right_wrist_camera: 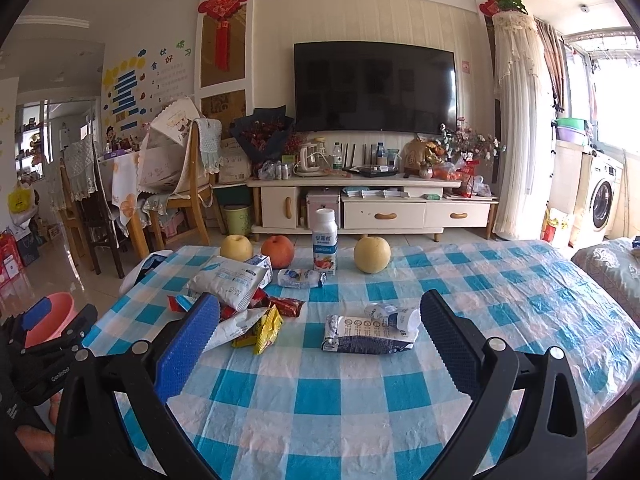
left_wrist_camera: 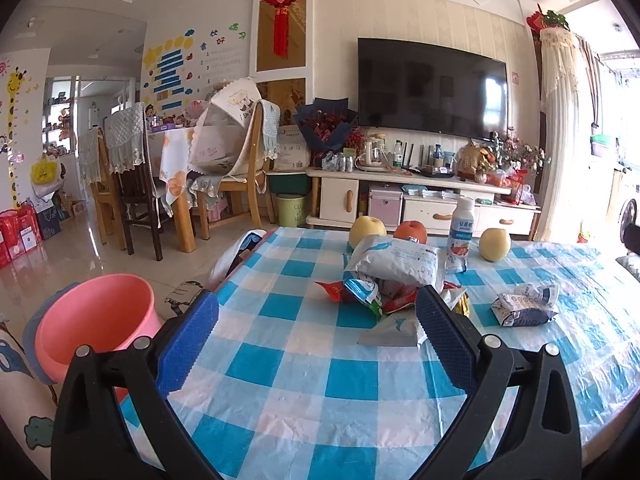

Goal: Collect trash

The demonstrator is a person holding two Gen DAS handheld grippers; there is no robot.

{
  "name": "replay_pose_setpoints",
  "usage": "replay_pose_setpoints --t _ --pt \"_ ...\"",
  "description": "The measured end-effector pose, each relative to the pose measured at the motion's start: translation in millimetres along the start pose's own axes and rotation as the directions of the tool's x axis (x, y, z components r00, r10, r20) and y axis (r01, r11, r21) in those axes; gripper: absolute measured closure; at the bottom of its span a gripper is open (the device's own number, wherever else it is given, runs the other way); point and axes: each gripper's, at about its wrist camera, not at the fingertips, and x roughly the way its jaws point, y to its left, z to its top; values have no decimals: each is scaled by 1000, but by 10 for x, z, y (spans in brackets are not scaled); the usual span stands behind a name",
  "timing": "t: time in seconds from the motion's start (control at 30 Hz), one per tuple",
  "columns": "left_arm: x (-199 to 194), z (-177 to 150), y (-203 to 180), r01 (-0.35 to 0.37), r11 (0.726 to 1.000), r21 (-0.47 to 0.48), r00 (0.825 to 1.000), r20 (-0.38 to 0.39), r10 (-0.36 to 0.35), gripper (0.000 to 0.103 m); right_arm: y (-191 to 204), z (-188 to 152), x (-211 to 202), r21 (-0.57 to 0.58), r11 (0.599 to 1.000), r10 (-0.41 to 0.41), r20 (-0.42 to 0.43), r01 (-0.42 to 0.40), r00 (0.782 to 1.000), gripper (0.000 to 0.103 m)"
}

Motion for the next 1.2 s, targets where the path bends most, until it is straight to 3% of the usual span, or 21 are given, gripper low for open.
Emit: replay_pose_setpoints --t 0.13,0.23,0.43,0.6,0.67,0.73,0.8,0.9,1.1,1.2 --pt "221 -21 -7 106 994 25 991 -87 -103 4 -225 81 92 42 999 -33 -18 34 999 4" --pt "408 -39 -101 195 979 61 971 -153 -184 4 -431 123 272 83 996 -36 -82 43 996 4" --pt "762 -31 -291 367 927 72 905 -257 -338 4 -817 112 690 129 989 -44 -212 72 976 4" --pt "1058 -59 -455 465 884 51 840 -340 -422 4 -1122 47 1150 192 978 -8 -345 79 939 4" --pt "1145 -81 -541 479 873 88 831 -364 -420 4 -1153 5 1354 188 981 24 -391 54 920 4" --pt "1257 -84 -595 475 874 104 831 -380 -406 4 -1208 -42 1542 150 984 -20 -433 93 901 4" --pt "1408 -80 -578 481 875 53 809 -411 -420 4 -1303 -84 1704 144 983 -39 -456 117 889 4" --pt "1545 -109 -574 488 873 -19 781 -437 -446 4 -1393 -145 1927 149 984 -14 -472 96 881 4" --pt "1731 -134 -618 482 873 -69 763 -457 -457 4 -1417 -191 2288 177 984 107 -467 -25 878 6" --pt "1831 -155 -643 479 871 -106 750 -467 -469 4 -1367 -200 2413 167 983 150 -472 -78 869 19"
